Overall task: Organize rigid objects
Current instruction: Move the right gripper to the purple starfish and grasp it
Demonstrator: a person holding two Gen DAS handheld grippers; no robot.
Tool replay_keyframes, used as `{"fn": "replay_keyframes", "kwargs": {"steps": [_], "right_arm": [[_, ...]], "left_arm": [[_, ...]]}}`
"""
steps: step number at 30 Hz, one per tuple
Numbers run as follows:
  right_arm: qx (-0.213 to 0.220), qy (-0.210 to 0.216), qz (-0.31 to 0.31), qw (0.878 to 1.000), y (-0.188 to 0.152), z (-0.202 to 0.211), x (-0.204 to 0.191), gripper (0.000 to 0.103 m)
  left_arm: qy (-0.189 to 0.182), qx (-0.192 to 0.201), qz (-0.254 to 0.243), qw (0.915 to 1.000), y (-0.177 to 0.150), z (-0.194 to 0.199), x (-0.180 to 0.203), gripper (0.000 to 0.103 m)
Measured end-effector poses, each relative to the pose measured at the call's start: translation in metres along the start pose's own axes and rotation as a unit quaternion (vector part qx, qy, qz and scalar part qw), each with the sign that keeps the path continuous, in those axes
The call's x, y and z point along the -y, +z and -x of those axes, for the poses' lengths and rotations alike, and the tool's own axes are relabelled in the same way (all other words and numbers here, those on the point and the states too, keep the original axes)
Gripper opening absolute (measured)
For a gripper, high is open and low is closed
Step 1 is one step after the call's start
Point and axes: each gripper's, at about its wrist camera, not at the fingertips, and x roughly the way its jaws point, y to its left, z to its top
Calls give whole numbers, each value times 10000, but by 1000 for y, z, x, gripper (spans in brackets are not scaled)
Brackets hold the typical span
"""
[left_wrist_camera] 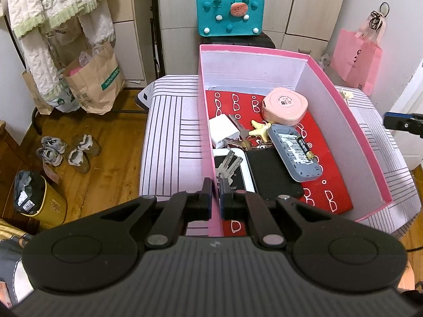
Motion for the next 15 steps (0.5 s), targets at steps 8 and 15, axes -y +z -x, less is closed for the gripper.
{"fn": "replay_keyframes", "kwargs": {"steps": [8,15], "right_arm": [[-128,-878,-382,9953,-29,-5,62,43],[-441,-880,-230,9949,-52,-36,75,45]], "left_arm": [[90,-17,28,10000,0,0,4,5],[141,-68,84,9998,2,0,5,6]]}}
